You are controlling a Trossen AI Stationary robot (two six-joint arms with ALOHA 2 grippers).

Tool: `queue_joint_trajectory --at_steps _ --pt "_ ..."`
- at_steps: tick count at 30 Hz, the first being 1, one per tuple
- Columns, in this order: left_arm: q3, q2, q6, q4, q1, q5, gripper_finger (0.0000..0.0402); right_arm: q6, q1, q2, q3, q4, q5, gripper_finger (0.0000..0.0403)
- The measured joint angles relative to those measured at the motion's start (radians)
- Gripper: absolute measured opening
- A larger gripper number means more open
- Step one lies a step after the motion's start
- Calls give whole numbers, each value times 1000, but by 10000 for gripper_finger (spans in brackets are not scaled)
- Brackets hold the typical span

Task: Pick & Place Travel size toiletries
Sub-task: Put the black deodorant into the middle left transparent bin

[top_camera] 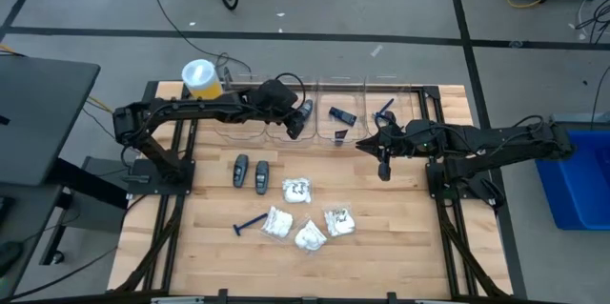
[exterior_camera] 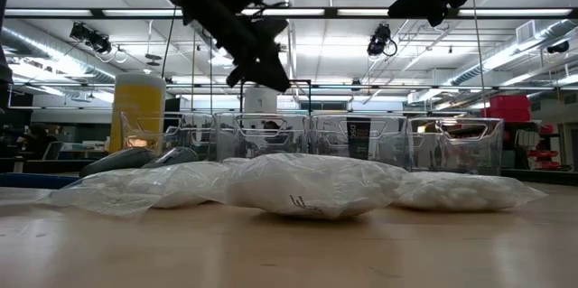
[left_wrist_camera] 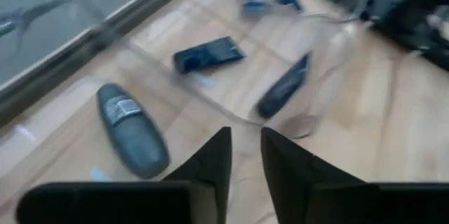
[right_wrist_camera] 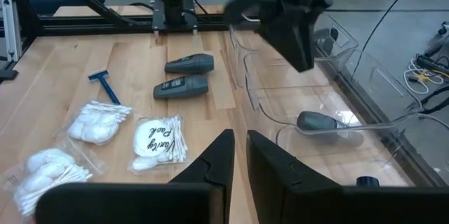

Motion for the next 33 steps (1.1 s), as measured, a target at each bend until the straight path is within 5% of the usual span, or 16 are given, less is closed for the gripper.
queue_joint_trajectory --at_steps 12,21,33 --pt "61 -1 41 2 -73 10 10 -11 0 0 0 0 -2 45" --pt "61 -6 18 5 -190 -1 7 -12 1 0 0 0 -108 43" --pt "61 -48 -67 39 -422 -199 5 -12 1 -1 0 0 -169 40"
